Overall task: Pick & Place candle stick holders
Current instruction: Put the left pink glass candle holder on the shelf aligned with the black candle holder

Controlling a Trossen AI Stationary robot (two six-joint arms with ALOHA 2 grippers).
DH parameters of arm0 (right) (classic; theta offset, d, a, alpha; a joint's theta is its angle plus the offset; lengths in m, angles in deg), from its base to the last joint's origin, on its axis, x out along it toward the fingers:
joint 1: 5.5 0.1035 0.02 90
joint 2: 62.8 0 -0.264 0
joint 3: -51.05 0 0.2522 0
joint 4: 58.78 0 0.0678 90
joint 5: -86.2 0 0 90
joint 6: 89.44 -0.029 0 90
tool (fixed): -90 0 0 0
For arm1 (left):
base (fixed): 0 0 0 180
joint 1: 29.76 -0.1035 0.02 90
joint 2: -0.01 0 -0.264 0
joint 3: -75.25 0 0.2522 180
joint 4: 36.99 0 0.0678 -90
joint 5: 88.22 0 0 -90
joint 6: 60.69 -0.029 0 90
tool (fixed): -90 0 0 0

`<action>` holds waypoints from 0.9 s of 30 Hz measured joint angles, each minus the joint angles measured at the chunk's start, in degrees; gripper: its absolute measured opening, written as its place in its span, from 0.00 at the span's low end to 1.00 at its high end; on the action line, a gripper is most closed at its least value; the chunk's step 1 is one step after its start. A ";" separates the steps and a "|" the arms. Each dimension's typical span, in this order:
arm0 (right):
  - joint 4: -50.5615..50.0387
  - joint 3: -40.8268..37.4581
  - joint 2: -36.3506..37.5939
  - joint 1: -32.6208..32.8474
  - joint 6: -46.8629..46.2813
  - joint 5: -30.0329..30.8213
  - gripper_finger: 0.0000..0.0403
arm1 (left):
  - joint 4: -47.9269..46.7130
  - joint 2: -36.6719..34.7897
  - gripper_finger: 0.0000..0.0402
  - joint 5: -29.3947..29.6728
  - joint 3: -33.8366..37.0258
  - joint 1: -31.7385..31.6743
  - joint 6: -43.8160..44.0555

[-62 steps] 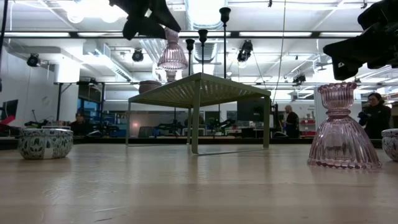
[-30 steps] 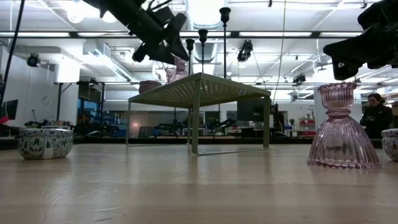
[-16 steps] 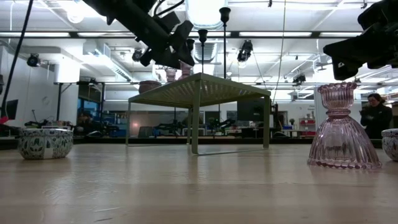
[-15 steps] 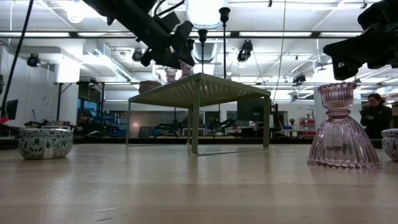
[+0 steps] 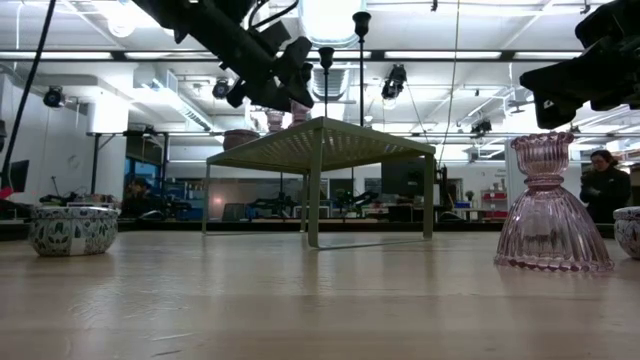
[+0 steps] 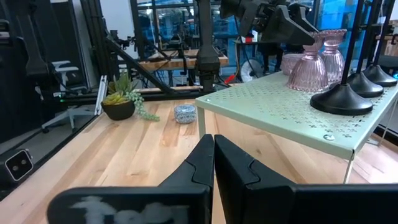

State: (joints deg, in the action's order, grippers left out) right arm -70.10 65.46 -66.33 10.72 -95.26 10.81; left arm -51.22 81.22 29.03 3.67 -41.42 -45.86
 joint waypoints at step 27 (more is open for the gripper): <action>0.01 0.00 0.00 0.00 0.16 0.00 0.02 | -0.36 0.00 0.49 -0.81 0.00 -0.65 0.66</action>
State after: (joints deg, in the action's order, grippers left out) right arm -70.09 65.46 -66.33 10.72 -95.10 10.81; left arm -51.59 81.22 28.22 3.67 -42.08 -45.20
